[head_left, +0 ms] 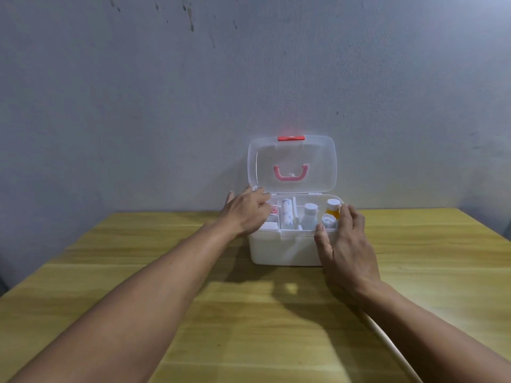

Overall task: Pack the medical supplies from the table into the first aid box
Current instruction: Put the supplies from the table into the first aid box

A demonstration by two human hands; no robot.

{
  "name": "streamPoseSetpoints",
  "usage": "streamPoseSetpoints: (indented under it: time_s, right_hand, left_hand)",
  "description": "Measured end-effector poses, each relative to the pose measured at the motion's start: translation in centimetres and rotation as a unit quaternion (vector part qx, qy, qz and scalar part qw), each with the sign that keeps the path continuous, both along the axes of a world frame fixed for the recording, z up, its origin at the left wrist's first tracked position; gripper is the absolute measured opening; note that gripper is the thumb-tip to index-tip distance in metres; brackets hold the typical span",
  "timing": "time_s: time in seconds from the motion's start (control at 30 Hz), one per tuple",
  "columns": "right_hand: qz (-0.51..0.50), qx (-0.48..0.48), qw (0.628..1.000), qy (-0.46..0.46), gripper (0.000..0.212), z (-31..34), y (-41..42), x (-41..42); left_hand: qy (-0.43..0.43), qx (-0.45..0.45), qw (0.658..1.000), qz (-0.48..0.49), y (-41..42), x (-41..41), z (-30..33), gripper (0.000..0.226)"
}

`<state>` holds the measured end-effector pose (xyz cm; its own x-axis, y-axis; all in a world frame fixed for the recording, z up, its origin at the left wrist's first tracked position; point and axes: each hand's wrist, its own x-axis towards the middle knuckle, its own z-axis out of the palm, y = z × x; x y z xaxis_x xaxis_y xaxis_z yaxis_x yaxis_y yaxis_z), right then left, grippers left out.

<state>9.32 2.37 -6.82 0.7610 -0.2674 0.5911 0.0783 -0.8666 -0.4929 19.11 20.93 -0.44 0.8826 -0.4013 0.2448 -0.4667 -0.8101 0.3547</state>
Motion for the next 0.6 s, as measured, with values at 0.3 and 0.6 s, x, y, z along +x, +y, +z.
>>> streamPoseSetpoints:
  time_s: [0.3, 0.6]
  right_hand:
    - [-0.003, 0.014, 1.000, 0.000, 0.065, -0.2, 0.0, 0.0]
    - [-0.037, 0.024, 0.999, 0.007, 0.070, 2.7, -0.6, 0.3]
  left_hand:
    - [0.046, -0.021, 0.997, -0.052, 0.3, -0.1, -0.8, 0.050]
    - [0.023, -0.043, 0.999, -0.024, 0.1, 0.2, -1.2, 0.033]
